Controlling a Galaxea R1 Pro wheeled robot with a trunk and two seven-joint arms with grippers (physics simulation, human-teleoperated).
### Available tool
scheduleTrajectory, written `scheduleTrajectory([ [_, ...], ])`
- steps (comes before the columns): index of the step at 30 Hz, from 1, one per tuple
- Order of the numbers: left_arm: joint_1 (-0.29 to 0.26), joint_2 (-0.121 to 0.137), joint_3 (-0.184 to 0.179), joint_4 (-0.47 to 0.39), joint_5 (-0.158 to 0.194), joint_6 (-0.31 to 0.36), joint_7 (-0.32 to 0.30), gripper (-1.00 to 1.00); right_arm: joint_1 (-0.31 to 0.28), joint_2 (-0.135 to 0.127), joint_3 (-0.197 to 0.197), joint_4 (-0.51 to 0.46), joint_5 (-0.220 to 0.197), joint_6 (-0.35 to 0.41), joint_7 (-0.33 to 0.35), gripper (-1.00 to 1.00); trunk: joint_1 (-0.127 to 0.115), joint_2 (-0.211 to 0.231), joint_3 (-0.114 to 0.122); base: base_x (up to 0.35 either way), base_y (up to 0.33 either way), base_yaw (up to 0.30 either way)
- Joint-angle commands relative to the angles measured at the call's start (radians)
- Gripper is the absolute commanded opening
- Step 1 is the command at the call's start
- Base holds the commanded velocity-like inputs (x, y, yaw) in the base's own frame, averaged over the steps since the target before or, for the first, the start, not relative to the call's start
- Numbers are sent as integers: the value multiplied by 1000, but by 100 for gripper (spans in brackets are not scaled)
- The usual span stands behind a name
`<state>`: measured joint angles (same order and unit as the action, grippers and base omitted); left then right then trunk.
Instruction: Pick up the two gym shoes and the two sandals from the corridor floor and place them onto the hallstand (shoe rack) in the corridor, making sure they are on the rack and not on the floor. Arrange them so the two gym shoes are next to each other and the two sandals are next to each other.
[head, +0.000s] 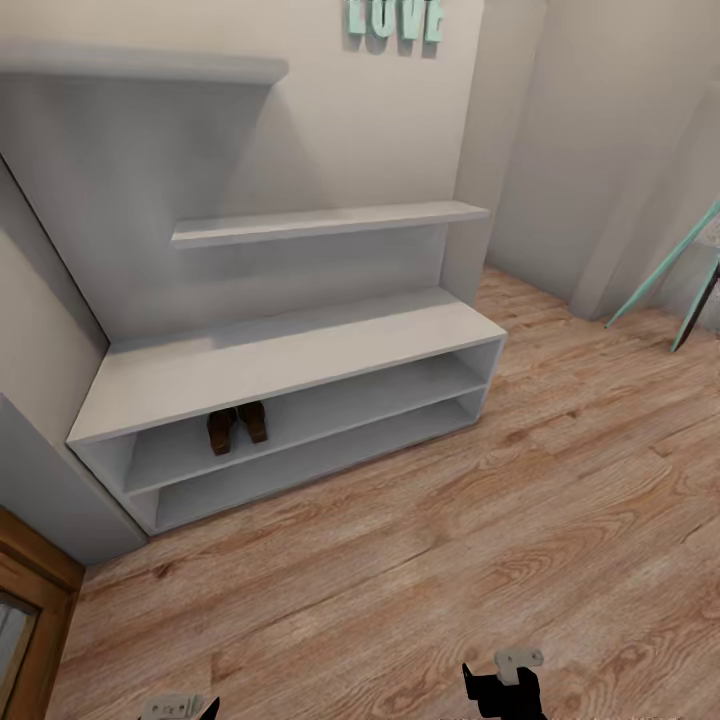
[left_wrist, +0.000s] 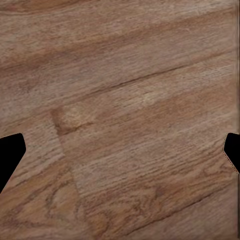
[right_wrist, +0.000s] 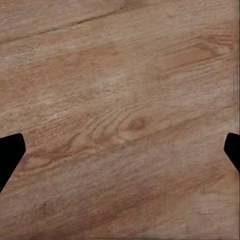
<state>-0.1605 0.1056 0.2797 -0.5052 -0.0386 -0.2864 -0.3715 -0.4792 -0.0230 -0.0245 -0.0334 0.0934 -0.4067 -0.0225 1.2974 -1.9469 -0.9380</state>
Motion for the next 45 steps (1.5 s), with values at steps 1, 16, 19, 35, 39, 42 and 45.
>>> scheduleTrajectory([
  [1,-1,-1,7,0,-4,-2,-8,100,-1,0,-4,1,10,-3,-2,100,-4,7,2,0,0,-239],
  [16,-1,0,7,0,-4,-3,-8,100,0,-3,-8,0,5,-3,-2,100,-62,112,49,0,0,-288],
  [19,-1,1,6,0,-5,-3,-9,100,0,-3,-9,-1,-11,-3,-2,100,-73,133,59,0,0,-299],
  [35,-1,0,11,1,-4,-2,11,100,0,-26,-8,-1,-136,-1,-2,100,-96,175,78,0,0,-300],
  [39,-1,0,9,0,0,-3,72,100,0,-26,-7,-1,-137,-2,-2,100,-96,175,78,0,0,-300],
  [42,-1,0,6,-1,-2,-3,87,100,0,-26,-7,0,-138,-2,-2,100,-96,175,78,0,0,-300],
  [45,-1,-3,1,0,-4,-3,96,100,0,-26,-6,0,-138,-2,-2,100,-96,175,78,0,0,-300],
])
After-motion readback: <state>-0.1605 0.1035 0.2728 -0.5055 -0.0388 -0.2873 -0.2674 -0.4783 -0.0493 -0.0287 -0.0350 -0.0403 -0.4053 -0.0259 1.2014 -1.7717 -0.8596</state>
